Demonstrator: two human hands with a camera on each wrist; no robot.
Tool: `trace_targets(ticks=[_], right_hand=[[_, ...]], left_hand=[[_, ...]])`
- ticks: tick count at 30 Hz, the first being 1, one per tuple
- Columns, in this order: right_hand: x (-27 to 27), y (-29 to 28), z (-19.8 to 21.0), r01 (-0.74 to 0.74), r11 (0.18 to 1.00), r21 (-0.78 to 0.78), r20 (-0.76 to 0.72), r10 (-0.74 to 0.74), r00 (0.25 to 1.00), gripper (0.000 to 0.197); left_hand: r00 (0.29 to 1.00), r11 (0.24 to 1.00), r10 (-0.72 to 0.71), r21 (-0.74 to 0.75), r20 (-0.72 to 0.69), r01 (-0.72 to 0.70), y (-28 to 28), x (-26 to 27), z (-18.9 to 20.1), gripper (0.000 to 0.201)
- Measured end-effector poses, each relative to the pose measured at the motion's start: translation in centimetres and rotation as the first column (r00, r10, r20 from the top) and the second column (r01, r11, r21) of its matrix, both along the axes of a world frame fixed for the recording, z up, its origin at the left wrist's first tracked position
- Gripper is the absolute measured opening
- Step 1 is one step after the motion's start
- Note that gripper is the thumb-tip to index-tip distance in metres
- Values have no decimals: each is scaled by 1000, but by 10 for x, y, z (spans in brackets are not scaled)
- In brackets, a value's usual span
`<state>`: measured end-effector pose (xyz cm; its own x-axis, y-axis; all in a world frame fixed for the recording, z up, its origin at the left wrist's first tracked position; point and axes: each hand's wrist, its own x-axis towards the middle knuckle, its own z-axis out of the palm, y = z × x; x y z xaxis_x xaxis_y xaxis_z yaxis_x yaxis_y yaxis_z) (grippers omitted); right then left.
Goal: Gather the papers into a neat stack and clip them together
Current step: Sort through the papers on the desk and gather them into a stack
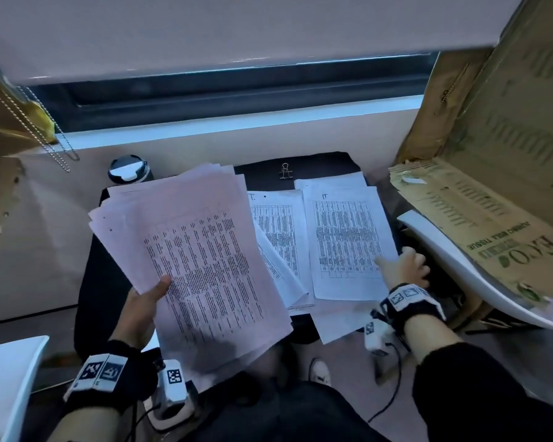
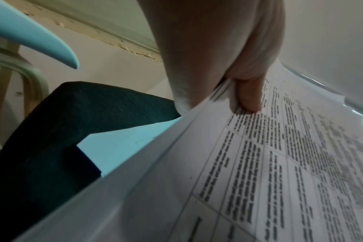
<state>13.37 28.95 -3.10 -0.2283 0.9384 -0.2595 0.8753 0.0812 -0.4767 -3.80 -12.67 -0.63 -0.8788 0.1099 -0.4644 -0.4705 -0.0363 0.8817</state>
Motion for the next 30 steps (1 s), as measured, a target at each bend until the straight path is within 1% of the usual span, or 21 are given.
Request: trace_targets(ticks=[2,4,6,9,10,12,14,15,16,17,18,19,20,21,22,25,26,28,30], right_hand=[[13,9,-9,-56,996,-65,111,63,992,72],[19,12,-17,-115,992,-56,150,122,981,67],[19,13,-23,-138,990,16,133,134,982,55],[16,10,-27,-145,984,102,96,136,986,23],[14,11,-27,-126,986,109,68,119,991,16],[9,16,-22,-44,996,71,-26,46,999,12],[5,25,-5,43,998,35,-215,-35,976,14],[2,31,6,56,998,18,-343,-46,938,12],[0,35,19,39,999,-10,-477,-39,878,9],[-2,38,35,16,998,-54,-600,-45,799,7],[-4,40,49,0,992,-128,-709,-91,699,5],[-6,39,64,-34,973,-226,-786,-162,596,5],[-9,39,74,-91,945,-315,-829,-227,511,7],[-12,36,82,-167,920,-354,-852,-243,465,12],[-19,31,84,-234,906,-353,-860,-215,462,17],[-40,2,85,-385,871,-303,-851,-66,521,18],[-49,-12,81,-432,852,-296,-834,-10,551,19],[-66,-42,66,-513,801,-309,-758,118,641,15],[-82,-73,42,-553,771,-317,-663,237,710,11]], left_hand=[[1000,1000,12,-4,-9,-12,-4,1,0,41],[1000,1000,17,-4,-9,-17,-7,1,-1,40],[1000,1000,18,3,-8,-18,-9,2,-1,39],[1000,1000,21,7,-13,-21,-9,1,2,40],[1000,1000,26,5,-15,-26,-8,0,1,40],[999,1000,29,7,-19,-29,-7,-2,4,40],[999,999,37,22,-26,-36,-6,-4,6,38],[998,998,46,35,-31,-45,-7,-5,7,36],[998,997,56,51,-36,-55,-8,-7,7,36],[997,996,70,63,-37,-68,-10,-8,7,37],[996,994,86,72,-36,-84,-13,-9,5,39],[994,991,106,82,-29,-103,-15,-9,5,40],[992,989,123,91,-21,-120,-18,-10,2,41],[991,986,134,102,-10,-132,-20,-10,2,41],[989,983,146,113,2,-145,-22,-10,1,40],[986,976,163,142,30,-166,-29,-13,0,32],[986,974,162,155,32,-165,-30,-15,-1,26],[987,972,158,170,36,-162,-33,-15,0,20],[986,969,166,182,34,-169,-35,-13,1,23]])
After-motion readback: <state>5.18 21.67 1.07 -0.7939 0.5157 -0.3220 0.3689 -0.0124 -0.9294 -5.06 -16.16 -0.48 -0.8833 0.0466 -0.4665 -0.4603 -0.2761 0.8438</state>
